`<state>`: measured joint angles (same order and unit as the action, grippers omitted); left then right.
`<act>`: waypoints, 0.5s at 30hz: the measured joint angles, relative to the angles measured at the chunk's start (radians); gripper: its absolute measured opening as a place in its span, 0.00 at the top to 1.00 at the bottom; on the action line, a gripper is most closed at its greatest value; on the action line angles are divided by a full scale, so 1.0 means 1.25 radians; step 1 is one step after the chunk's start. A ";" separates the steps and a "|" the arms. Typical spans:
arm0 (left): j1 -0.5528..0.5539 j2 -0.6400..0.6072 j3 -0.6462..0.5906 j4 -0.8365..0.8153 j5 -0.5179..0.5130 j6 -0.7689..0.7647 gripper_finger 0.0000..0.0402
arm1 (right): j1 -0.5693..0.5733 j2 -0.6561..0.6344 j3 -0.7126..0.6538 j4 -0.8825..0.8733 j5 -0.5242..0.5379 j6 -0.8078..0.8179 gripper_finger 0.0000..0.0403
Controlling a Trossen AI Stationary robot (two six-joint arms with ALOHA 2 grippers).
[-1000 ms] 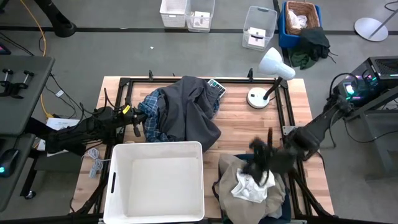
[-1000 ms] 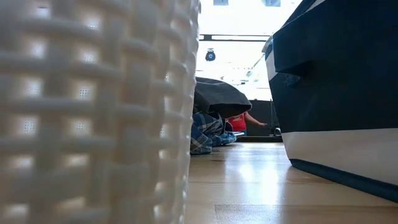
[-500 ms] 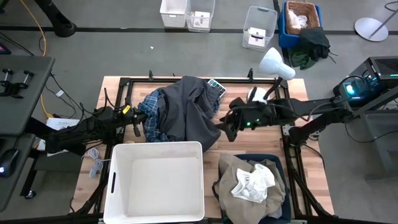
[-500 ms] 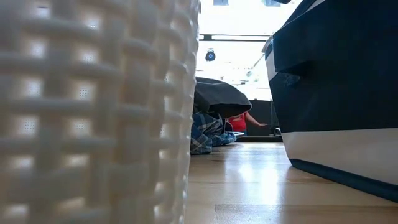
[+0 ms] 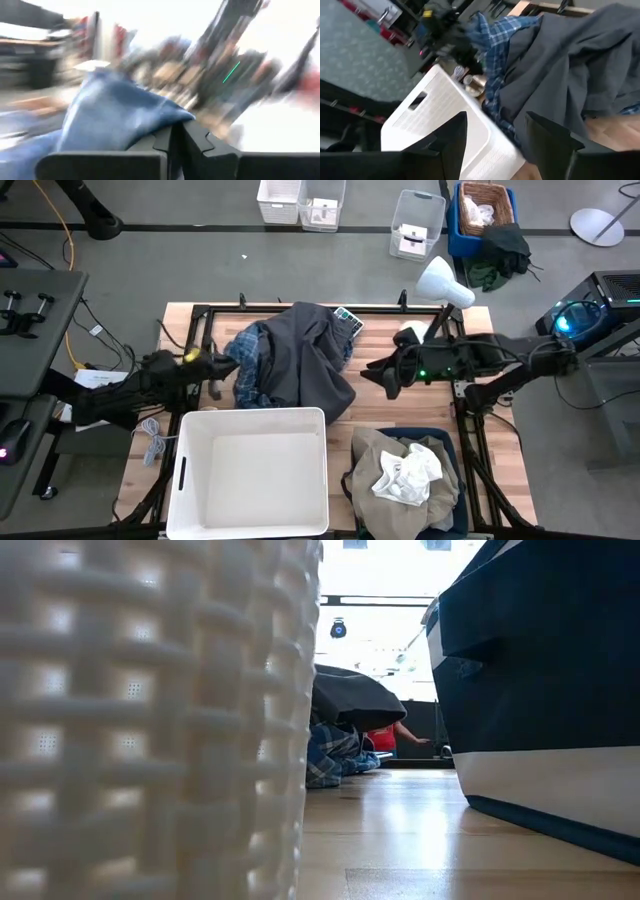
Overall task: Sort clothes
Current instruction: Put the blue shorts into the white bin
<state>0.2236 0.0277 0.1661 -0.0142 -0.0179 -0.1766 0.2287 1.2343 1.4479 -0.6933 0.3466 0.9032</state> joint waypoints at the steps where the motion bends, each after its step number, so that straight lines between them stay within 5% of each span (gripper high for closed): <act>1: -0.004 0.007 0.000 0.081 0.022 -0.090 0.96 | 0.007 0.000 0.000 0.000 0.020 0.005 0.52; 3: -0.008 0.022 0.001 0.238 0.028 -0.224 0.96 | 0.015 -0.001 0.000 -0.005 0.052 0.011 0.52; 7: -0.007 0.045 0.002 0.436 0.008 -0.288 0.96 | 0.016 -0.001 0.000 -0.005 0.082 0.010 0.52; 10: -0.006 0.064 0.004 0.507 -0.091 -0.315 0.96 | 0.016 -0.001 0.000 -0.005 0.097 0.008 0.52; 12: -0.006 0.103 0.034 0.465 -0.147 -0.353 0.96 | 0.016 -0.001 -0.002 -0.002 0.099 0.002 0.52; 15: -0.006 0.216 0.150 0.242 -0.091 -0.339 0.93 | 0.016 -0.001 -0.004 -0.015 0.099 -0.014 0.52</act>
<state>0.2157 0.2982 0.3538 0.2877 -0.1321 -0.6003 0.2489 1.2327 1.4433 -0.7124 0.4705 0.8863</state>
